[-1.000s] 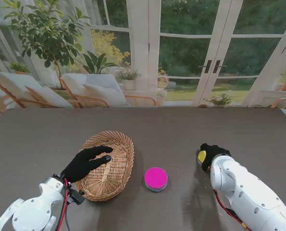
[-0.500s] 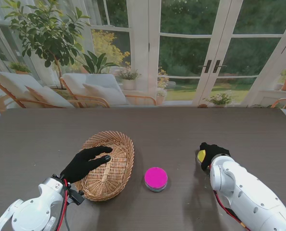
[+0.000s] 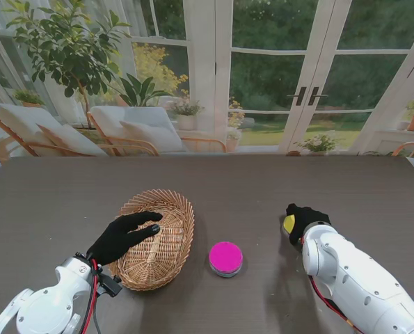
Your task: Stack culture dishes into a storage basket
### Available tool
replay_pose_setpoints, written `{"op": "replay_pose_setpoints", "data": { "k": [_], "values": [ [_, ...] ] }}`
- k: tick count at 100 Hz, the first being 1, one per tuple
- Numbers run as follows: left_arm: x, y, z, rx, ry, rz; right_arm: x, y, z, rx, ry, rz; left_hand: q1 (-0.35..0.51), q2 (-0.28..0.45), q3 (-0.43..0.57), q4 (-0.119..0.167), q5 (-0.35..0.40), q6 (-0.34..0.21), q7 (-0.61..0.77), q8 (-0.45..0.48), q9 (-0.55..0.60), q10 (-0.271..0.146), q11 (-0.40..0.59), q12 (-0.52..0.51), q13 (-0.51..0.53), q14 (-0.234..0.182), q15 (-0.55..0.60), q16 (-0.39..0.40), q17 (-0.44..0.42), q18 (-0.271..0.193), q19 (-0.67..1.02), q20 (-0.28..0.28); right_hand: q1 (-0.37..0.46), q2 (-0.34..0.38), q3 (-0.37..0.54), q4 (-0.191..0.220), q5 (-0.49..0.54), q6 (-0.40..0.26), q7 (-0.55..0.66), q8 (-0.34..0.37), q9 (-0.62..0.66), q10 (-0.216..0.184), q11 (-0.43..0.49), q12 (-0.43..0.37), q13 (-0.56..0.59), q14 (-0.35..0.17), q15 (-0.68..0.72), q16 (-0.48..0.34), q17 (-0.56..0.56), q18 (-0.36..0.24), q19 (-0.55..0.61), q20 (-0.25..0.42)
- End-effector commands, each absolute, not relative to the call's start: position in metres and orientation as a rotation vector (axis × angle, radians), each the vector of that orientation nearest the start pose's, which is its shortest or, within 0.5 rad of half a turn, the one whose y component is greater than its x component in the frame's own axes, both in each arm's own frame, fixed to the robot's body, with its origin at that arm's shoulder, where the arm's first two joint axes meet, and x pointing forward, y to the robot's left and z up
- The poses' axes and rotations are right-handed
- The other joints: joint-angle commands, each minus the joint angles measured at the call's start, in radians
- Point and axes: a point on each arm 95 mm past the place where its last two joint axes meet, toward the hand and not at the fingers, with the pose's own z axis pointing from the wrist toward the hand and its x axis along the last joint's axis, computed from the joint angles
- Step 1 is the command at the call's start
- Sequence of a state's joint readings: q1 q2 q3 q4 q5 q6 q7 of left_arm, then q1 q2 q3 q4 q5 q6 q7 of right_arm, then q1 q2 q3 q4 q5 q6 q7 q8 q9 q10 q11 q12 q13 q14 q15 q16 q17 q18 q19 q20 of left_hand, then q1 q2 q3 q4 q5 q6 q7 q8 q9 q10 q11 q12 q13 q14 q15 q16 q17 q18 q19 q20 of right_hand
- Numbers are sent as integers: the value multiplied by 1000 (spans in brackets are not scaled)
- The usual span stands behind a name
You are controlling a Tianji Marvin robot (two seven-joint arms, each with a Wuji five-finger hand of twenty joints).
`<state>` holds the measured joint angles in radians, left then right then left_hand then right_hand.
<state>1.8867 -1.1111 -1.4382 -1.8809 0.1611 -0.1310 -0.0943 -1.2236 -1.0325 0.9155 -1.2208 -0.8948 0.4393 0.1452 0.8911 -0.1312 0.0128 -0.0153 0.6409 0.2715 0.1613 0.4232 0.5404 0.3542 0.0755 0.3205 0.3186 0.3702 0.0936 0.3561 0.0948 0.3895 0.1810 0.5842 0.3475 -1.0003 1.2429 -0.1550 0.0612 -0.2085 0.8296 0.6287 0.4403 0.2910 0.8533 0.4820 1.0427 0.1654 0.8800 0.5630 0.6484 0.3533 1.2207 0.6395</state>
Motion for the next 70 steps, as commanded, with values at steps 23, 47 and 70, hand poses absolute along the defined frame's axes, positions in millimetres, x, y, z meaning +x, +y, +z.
{"op": "replay_pose_setpoints", "data": {
  "k": [23, 47, 70],
  "values": [
    [326, 15, -296, -1944, 1007, -2131, 447, -60, -419, 1536, 1582, 744, -6, 53, -29, 5, 21, -5, -1, 3, 18, 1, 1, 5, 26, 6, 3, 7, -5, -6, 9, 9, 82, 61, 68, 18, 31, -29, 156, 29, 103, -159, 139, 42, 42, -65, 9, -1, 171, -11, 43, -33],
    [325, 15, -296, -1948, 1009, -2130, 449, -58, -416, 1535, 1566, 769, -5, 55, -29, 5, 21, -4, -1, 3, 18, 1, 1, 5, 25, 5, 3, 7, -5, -6, 9, 10, 103, 97, 91, 29, 34, -34, 208, 49, 135, -165, 141, 42, 64, -62, -2, -5, 190, -9, 43, -36],
    [326, 15, -296, -1956, 1010, -2127, 454, -51, -393, 1512, 1550, 816, -6, 56, -29, 4, 20, -5, -1, 2, 16, 1, 1, 5, 25, 3, 2, 7, -6, -7, 9, 10, 102, 113, 84, 31, 33, -36, 214, 41, 132, -162, 133, 40, 61, -61, -7, -2, 188, -6, 42, -37]
  ]
}}
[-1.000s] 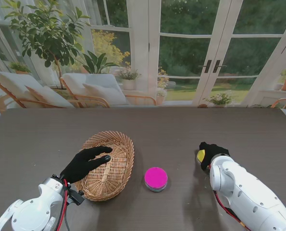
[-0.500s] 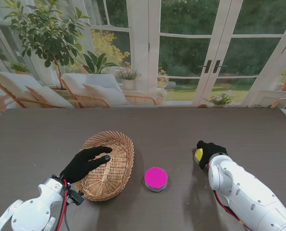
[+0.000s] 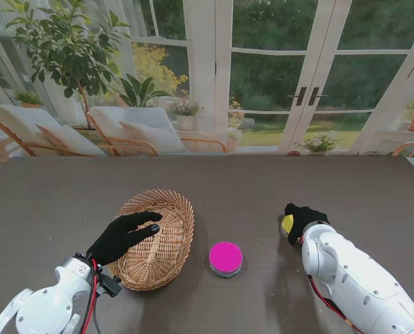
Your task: Stack culture dishes into a storage basket
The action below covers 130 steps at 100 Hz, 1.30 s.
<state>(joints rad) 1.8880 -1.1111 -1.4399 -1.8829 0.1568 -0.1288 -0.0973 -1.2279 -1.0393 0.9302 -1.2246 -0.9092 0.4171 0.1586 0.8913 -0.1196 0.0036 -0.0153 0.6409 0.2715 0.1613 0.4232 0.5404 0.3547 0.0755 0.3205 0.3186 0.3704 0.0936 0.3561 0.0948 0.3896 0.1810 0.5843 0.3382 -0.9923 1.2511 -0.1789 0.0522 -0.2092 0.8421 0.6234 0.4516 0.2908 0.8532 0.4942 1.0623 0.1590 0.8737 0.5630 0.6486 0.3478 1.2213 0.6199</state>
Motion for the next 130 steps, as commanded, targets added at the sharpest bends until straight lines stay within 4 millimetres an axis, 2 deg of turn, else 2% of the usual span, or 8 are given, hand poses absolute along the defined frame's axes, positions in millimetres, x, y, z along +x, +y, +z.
{"op": "replay_pose_setpoints", "data": {
  "k": [1, 22, 37, 67, 103, 130],
  "values": [
    [326, 15, -296, -1956, 1010, -2127, 454, -51, -392, 1511, 1550, 819, -6, 45, -20, 4, 20, -6, -1, 2, 16, 0, 1, 5, 24, 3, 2, 7, -6, -7, 9, 10, 111, 106, 75, 55, 42, -35, 202, 46, 121, -162, 133, 27, 41, -51, -1, -2, 188, 0, 41, -17],
    [326, 15, -296, -1961, 1011, -2126, 455, -38, -368, 1475, 1550, 881, -6, 46, -20, 4, 19, -4, -1, 2, 16, 0, 1, 5, 24, 4, 2, 7, -6, -9, 9, 10, 108, 113, 69, 56, 42, -36, 207, 41, 119, -159, 128, 26, 41, -53, 0, 1, 188, 0, 41, -17],
    [326, 15, -296, -1960, 1006, -2127, 443, -31, -347, 1454, 1564, 929, -6, 46, -20, 4, 19, -5, -1, 2, 16, -1, 1, 5, 24, 4, 2, 7, -6, -9, 9, 10, 109, 119, 66, 57, 42, -36, 213, 40, 119, -157, 124, 25, 42, -53, -1, 2, 187, 3, 41, -16],
    [325, 16, -295, -1957, 998, -2129, 422, -5, -321, 1419, 1607, 1057, -5, 46, -21, 4, 19, -4, -1, 2, 16, 0, 1, 5, 24, 3, 2, 7, -7, -8, 9, 11, 107, 126, 61, 59, 43, -36, 231, 41, 120, -155, 122, 25, 43, -54, -1, 5, 187, 2, 42, -14],
    [323, 16, -295, -1955, 990, -2127, 395, 33, -307, 1387, 1651, 1225, -3, 46, -20, 4, 20, -3, -1, 2, 16, 1, 1, 4, 22, 5, 1, 7, -7, -7, 9, 11, 105, 129, 56, 60, 43, -38, 248, 40, 119, -152, 118, 25, 41, -54, -2, 6, 186, 5, 40, -12],
    [321, 17, -295, -1953, 990, -2121, 377, 61, -308, 1365, 1692, 1297, -3, 47, -20, 4, 20, -4, -1, 2, 15, -1, 0, 4, 25, 4, 2, 7, -7, -8, 9, 11, 102, 135, 52, 62, 42, -38, 251, 36, 111, -147, 112, 27, 33, -55, -4, 6, 183, 4, 38, -12]
  ]
}}
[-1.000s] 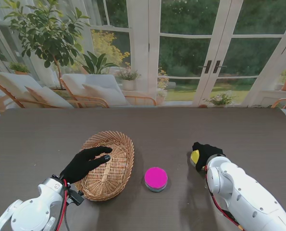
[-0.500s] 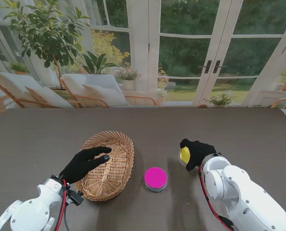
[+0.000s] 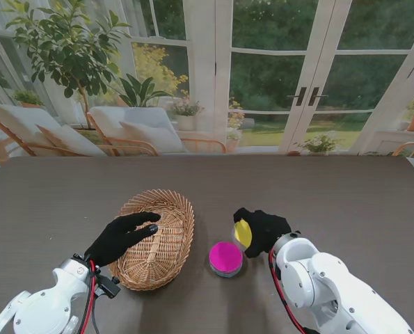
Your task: Stack culture dishes into a storage basket
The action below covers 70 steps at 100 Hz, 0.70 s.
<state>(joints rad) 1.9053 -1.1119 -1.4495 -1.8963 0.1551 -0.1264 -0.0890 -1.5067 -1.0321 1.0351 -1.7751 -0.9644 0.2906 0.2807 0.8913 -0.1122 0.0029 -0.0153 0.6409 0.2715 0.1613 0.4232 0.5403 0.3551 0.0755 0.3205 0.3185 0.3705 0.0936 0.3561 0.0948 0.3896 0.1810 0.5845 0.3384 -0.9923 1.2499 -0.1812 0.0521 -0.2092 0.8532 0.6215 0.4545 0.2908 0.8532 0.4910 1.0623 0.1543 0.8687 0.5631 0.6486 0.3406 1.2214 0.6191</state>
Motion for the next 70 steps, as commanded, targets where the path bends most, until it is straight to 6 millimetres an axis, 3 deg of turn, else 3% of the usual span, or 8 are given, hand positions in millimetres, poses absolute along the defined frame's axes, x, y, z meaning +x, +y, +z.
{"op": "replay_pose_setpoints", "data": {
  "k": [1, 38, 70],
  "values": [
    [321, 17, -295, -1953, 991, -2120, 376, 62, -308, 1365, 1694, 1299, -3, 39, -19, 4, 20, -3, -1, 2, 15, 1, 0, 4, 25, 6, 2, 7, -7, -7, 8, 11, 102, 135, 53, 64, 42, -38, 240, 38, 108, -147, 112, 30, 33, -49, 1, 6, 183, 11, 38, -11],
    [320, 17, -295, -1949, 991, -2114, 369, 92, -322, 1330, 1734, 1303, -3, 39, -20, 4, 21, -4, -1, 2, 16, 0, 1, 5, 24, 5, 2, 7, -7, -8, 9, 11, 91, 137, 48, 65, 42, -36, 241, 35, 86, -145, 108, 37, 18, -50, 4, 8, 165, 12, 30, -11],
    [321, 17, -296, -1950, 994, -2111, 371, 99, -331, 1317, 1763, 1270, -3, 37, -20, 4, 19, -4, -2, 1, 15, 0, 1, 5, 23, 5, 1, 7, -8, -7, 8, 11, 81, 140, 39, 64, 40, -28, 229, 27, 57, -140, 107, 42, -14, -46, 5, 7, 137, 19, 21, -9]
  ]
}}
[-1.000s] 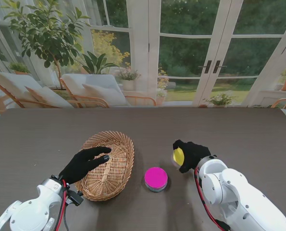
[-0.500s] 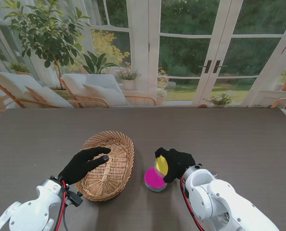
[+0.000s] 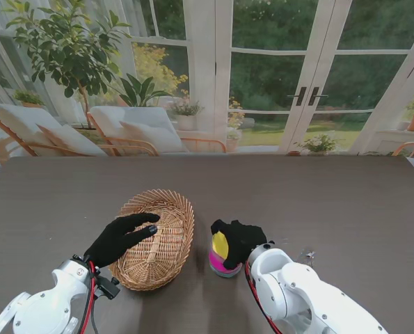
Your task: Stack culture dishes into a storage basket
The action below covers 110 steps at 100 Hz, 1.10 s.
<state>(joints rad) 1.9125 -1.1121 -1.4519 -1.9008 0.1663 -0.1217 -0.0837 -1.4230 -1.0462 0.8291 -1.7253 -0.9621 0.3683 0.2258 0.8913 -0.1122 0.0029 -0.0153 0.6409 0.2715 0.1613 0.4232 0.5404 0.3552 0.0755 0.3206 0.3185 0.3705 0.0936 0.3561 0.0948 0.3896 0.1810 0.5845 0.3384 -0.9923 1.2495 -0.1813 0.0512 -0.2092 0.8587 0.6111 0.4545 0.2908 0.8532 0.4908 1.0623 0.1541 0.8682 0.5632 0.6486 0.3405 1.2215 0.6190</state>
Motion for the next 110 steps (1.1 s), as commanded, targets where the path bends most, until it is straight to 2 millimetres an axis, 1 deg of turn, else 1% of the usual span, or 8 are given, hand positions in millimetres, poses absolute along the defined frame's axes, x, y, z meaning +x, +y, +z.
{"op": "replay_pose_setpoints", "data": {
  "k": [1, 24, 42, 73, 92, 110],
  "values": [
    [321, 17, -296, -1950, 994, -2111, 371, 99, -331, 1316, 1764, 1269, -2, 36, -20, 4, 19, -5, -2, 1, 15, -1, 1, 5, 23, 4, 1, 7, -8, -7, 8, 11, 79, 141, 38, 64, 40, -27, 222, 37, 54, -140, 106, 43, -16, -45, 5, 7, 136, 19, 20, -9],
    [323, 17, -296, -1945, 1000, -2112, 369, 99, -335, 1281, 1788, 1246, -3, 37, -20, 4, 19, -4, -2, 1, 15, -1, 1, 5, 23, 4, 1, 7, -7, -7, 8, 11, 71, 142, 32, 64, 40, -10, 195, 24, 26, -136, 105, 47, -47, -38, 9, 8, 108, 19, 16, -4],
    [323, 17, -296, -1946, 1004, -2113, 367, 103, -340, 1254, 1799, 1233, -1, 37, -19, 4, 20, -5, -1, 1, 16, 0, 1, 5, 24, 5, 2, 7, -7, -8, 8, 11, 62, 151, 25, 66, 39, -2, 181, 19, 22, -135, 109, 51, -49, -41, 16, 7, 102, 17, 20, -1],
    [323, 17, -296, -1945, 999, -2111, 360, 103, -336, 1228, 1824, 1214, -2, 37, -20, 4, 20, -5, -1, 1, 16, -1, 1, 5, 23, 4, 1, 7, -7, -7, 8, 11, 40, 142, 6, 62, 35, 23, 129, 1, -22, -126, 103, 54, -75, -38, 14, 4, 80, 19, 13, -2],
    [323, 17, -297, -1947, 1002, -2111, 360, 105, -339, 1215, 1835, 1204, -2, 38, -20, 4, 21, -5, -1, 1, 17, -2, 1, 5, 22, 2, 1, 7, -7, -8, 8, 11, 33, 141, 0, 61, 33, 32, 91, -9, -47, -118, 101, 54, -92, -36, 16, 4, 68, 18, 11, -1],
    [323, 16, -297, -1948, 1003, -2110, 362, 107, -341, 1209, 1835, 1200, -1, 38, -19, 4, 21, -4, -1, 1, 17, 1, 1, 5, 22, 4, 1, 7, -7, -7, 9, 11, 27, 140, -3, 59, 34, 35, 72, -9, -64, -121, 99, 54, -110, -35, 17, 3, 53, 12, 10, 0]
  ]
}}
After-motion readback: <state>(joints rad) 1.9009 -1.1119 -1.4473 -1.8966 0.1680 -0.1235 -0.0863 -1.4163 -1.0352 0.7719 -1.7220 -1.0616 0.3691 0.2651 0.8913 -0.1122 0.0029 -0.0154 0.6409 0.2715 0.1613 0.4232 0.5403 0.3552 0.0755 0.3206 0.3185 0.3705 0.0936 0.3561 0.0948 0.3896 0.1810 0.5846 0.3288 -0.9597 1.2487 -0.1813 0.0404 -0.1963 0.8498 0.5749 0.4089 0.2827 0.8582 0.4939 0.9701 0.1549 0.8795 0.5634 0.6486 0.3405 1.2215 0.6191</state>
